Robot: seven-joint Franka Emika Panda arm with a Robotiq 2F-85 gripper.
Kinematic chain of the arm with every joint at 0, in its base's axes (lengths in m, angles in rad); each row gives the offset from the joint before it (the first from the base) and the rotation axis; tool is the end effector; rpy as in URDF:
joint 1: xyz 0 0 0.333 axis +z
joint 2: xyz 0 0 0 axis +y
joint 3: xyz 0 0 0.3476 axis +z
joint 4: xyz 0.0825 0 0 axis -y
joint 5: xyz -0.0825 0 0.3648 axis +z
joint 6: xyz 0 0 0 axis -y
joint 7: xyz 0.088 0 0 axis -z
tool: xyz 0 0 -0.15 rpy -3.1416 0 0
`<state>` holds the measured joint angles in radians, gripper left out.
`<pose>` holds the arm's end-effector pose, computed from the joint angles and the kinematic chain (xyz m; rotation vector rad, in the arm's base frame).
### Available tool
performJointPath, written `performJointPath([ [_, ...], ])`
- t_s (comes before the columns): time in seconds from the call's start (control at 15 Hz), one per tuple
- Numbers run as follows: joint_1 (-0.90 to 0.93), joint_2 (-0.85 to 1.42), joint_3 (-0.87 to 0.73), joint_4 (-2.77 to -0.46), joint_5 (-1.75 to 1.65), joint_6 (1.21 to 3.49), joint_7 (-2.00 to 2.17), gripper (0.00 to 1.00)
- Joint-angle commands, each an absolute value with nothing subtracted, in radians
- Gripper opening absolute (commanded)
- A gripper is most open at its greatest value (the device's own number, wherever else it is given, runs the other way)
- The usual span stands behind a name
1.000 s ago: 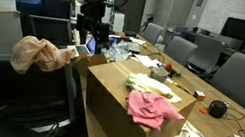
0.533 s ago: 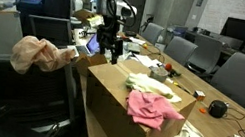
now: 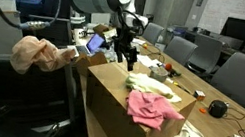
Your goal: Pick up two clothes from the box and put them on the chair's headrest
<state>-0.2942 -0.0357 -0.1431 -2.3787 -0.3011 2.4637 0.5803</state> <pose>0.4453 -0.2166 0.3502 2.7178 -1.1394 0.1976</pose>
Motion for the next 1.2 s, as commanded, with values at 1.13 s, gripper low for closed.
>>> performJointPath([
  [1.13,-0.242,0.376,-0.278,-2.015,-0.147,2.399,0.607,1.00],
])
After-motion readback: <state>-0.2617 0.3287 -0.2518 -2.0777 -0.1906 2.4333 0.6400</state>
